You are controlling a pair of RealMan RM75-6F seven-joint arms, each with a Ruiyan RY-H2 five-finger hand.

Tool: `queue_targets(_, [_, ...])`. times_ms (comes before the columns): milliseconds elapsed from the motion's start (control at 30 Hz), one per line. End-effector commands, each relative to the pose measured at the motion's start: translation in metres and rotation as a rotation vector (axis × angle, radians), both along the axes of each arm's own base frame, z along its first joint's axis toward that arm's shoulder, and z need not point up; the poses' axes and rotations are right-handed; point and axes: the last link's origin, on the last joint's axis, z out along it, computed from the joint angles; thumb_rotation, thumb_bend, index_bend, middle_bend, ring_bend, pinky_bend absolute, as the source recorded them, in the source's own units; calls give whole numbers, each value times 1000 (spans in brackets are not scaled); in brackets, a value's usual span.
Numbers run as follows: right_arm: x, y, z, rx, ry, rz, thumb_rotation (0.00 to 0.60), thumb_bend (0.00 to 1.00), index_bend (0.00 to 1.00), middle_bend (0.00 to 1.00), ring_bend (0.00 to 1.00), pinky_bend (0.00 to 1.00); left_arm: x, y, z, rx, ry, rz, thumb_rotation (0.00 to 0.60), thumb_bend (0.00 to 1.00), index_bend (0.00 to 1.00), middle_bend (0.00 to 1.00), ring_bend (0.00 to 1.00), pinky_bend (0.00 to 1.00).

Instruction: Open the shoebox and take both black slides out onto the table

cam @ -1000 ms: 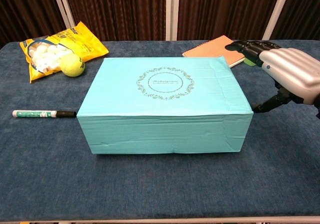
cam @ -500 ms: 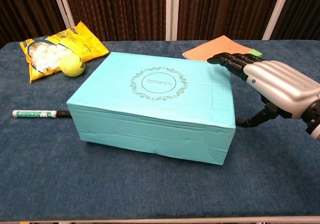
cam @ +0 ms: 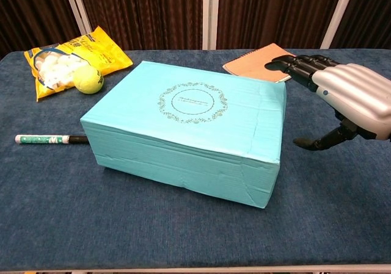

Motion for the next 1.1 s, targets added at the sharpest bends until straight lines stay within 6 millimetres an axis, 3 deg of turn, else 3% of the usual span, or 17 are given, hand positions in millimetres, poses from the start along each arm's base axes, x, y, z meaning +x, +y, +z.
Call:
queue_targets(33, [-9,-11,0,-9,61,-24,600,101,0,20,0,0,1,1,0,0,1,-5,600,70,208,197,114,326])
queue_targets(500, [2,-32,-19,17,28,47,600,129,0,40,0,0,4,5,4,18,43,-14,600,70,208,197,114,326])
queue_targets(800, [7,-33,-21,13,-17,116,600,170,11,133,0,0,1,6,4,19,41,-7,600,70,208,197,114,326])
queue_targets(900, [7,-33,-23,19,-28,122,600,199,83,185,16,0,1,5,4,20,43,-7,600,70,208,197,114,326])
queue_targets(1100, [11,-34,-24,30,-73,136,600,274,296,278,154,72,0,5,5,21,40,-4,600,70,208,197,114,326])
